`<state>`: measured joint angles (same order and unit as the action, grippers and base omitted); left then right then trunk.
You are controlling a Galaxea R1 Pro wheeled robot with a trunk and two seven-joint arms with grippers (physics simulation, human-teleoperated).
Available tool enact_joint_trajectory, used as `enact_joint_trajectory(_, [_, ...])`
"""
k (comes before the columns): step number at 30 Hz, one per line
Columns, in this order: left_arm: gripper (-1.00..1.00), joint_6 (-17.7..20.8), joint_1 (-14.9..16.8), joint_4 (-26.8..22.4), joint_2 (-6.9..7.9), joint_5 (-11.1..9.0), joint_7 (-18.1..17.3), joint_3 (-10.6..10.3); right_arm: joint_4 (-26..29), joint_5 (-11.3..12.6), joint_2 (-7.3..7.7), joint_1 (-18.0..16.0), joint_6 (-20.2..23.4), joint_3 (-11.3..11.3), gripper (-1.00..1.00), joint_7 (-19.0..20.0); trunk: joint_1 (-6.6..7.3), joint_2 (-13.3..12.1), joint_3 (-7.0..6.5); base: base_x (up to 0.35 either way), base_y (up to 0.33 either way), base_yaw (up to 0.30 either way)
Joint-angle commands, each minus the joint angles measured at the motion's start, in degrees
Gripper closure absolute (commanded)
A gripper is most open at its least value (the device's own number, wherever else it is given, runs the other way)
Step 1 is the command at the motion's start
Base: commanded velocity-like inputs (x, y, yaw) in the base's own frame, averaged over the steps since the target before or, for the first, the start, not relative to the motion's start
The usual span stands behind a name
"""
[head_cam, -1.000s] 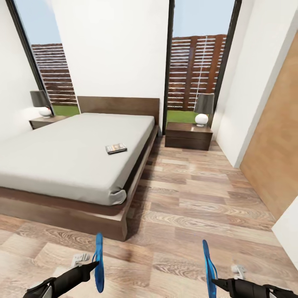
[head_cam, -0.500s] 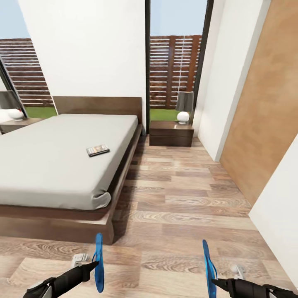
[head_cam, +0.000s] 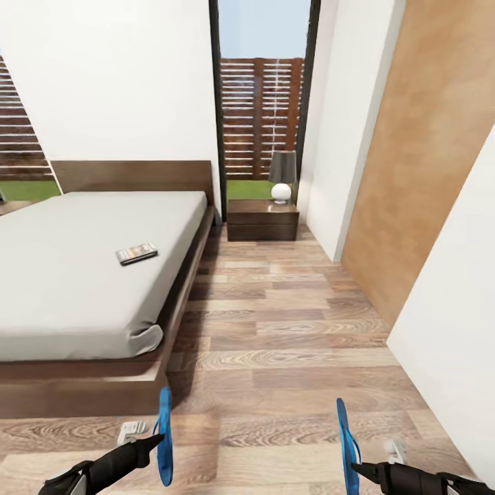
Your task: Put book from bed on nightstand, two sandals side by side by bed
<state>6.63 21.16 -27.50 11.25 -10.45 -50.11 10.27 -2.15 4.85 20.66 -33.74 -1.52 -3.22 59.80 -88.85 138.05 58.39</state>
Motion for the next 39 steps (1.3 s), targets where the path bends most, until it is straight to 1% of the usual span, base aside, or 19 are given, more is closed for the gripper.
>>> enact_joint_trajectory(1, [1.00, 0.58, 0.00, -0.01, 0.00, -0.41, -0.22, 0.10, -0.23, -0.02, 0.00, -0.10, -0.15, -0.30, 1.00, 0.16, 0.01, 0.02, 0.05, 0.000, 0.000, -0.264])
enact_joint_trajectory(20, [1.00, 0.58, 0.01, -0.01, 0.00, -0.37, -0.16, 0.10, -0.23, -0.02, 0.02, -0.10, -0.15, -0.31, 1.00, 0.18, 0.01, 0.02, 0.05, 0.000, 0.000, -0.268])
enact_joint_trajectory(27, [1.00, 0.58, 0.02, 0.06, 0.00, -0.45, -0.17, 0.17, -0.23, -0.02, 0.00, -0.10, -0.15, -0.30, 1.00, 0.15, 0.01, 0.02, 0.05, 0.056, -0.028, -0.036])
enact_joint_trajectory(39, [1.00, 0.58, 0.02, 0.08, 0.00, -0.45, -0.16, 0.18, -0.23, -0.02, 0.00, -0.10, -0.15, -0.30, 1.00, 0.15, 0.01, 0.02, 0.05, 0.258, -0.142, -0.001])
